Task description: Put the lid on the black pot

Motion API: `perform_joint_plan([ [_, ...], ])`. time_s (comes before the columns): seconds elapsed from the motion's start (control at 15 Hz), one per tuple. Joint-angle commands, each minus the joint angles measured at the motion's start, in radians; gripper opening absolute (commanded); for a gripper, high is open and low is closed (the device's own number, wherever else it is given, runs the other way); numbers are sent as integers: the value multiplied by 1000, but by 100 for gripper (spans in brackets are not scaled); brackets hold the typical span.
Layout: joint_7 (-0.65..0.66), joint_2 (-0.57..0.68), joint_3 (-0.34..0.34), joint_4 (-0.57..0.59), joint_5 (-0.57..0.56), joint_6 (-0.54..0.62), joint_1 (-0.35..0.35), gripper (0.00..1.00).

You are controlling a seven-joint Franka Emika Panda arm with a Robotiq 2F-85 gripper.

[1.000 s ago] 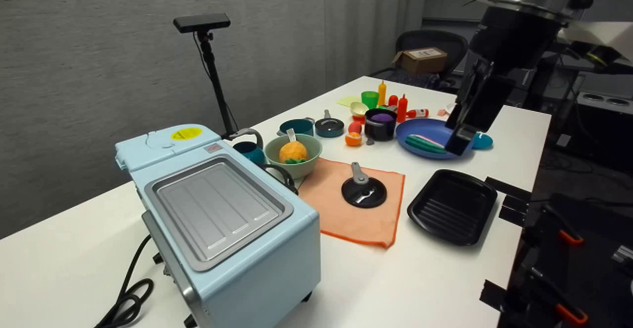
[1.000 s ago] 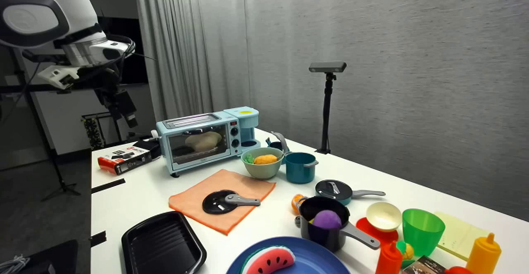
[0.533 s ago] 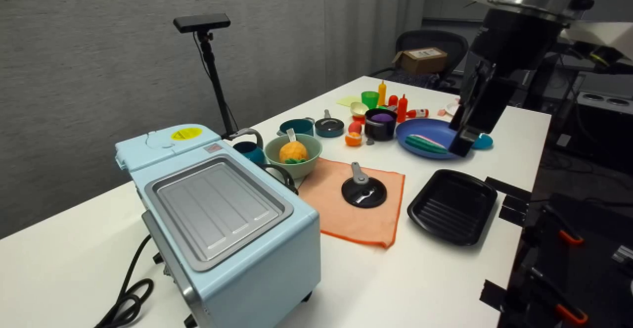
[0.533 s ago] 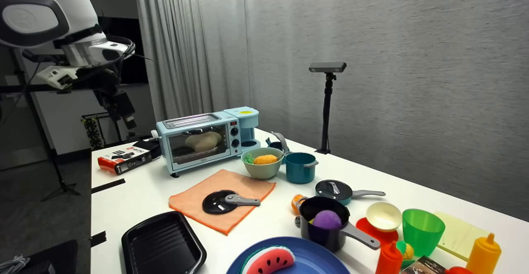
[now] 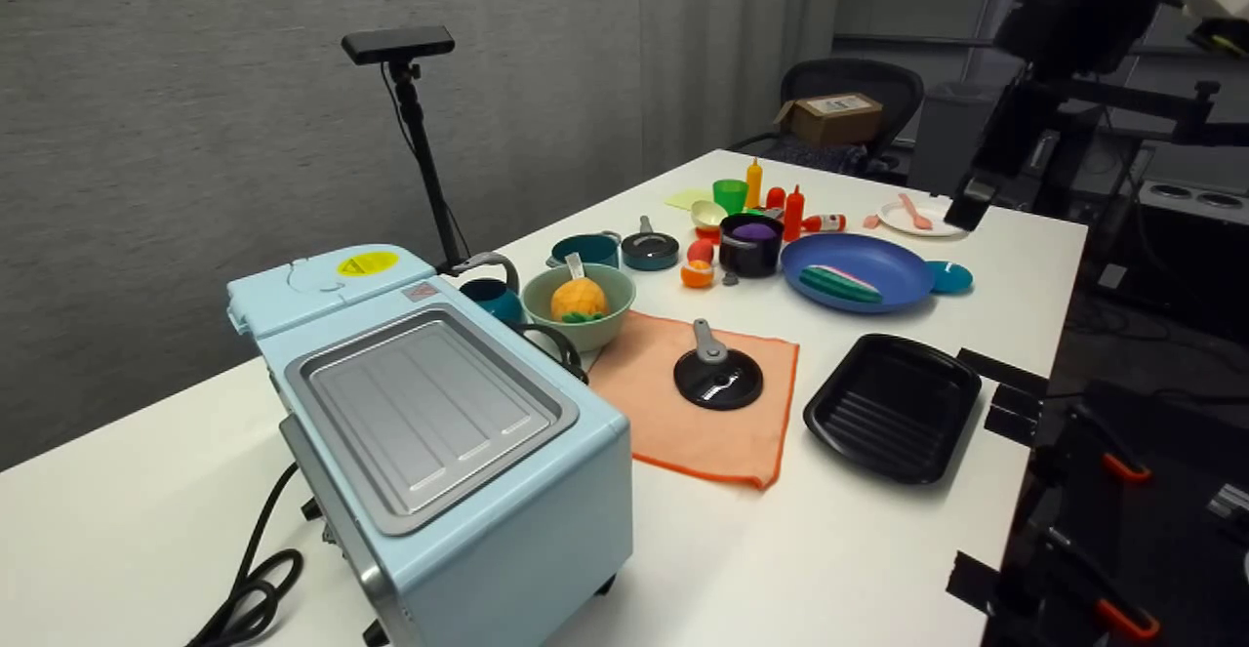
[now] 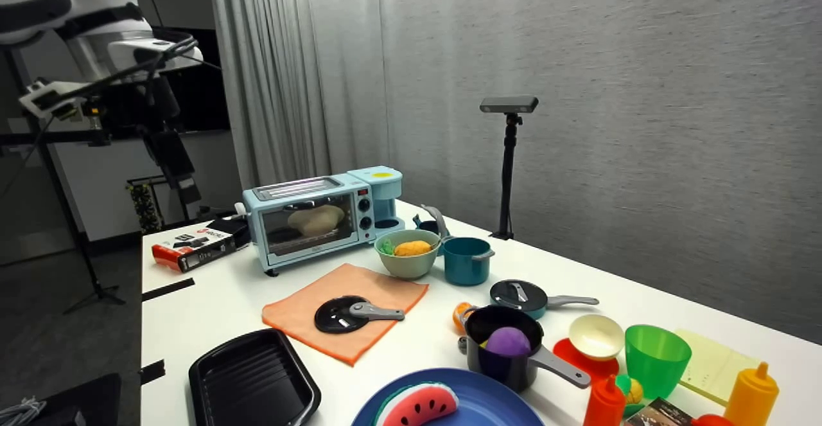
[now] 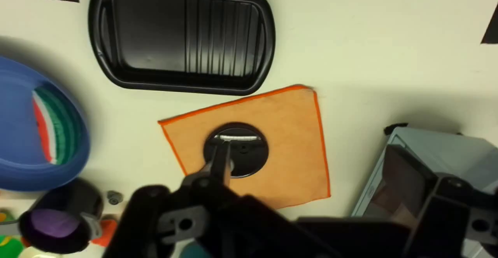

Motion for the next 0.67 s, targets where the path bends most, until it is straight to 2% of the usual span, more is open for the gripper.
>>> perform_joint_plan([
  [0.0,13,-219,-75,-71,-34,-37,-104,100],
  [0.27,13,-344,-154,-72,-87,-28,-248,100],
  [0.33,0,-227,-135,-32,-54,-17,-196,100],
  [0.47,1,-279,-157,-37,-69,-20,-242,100],
  [0.6,2,-298,-156,-46,-70,-20,-248,100],
])
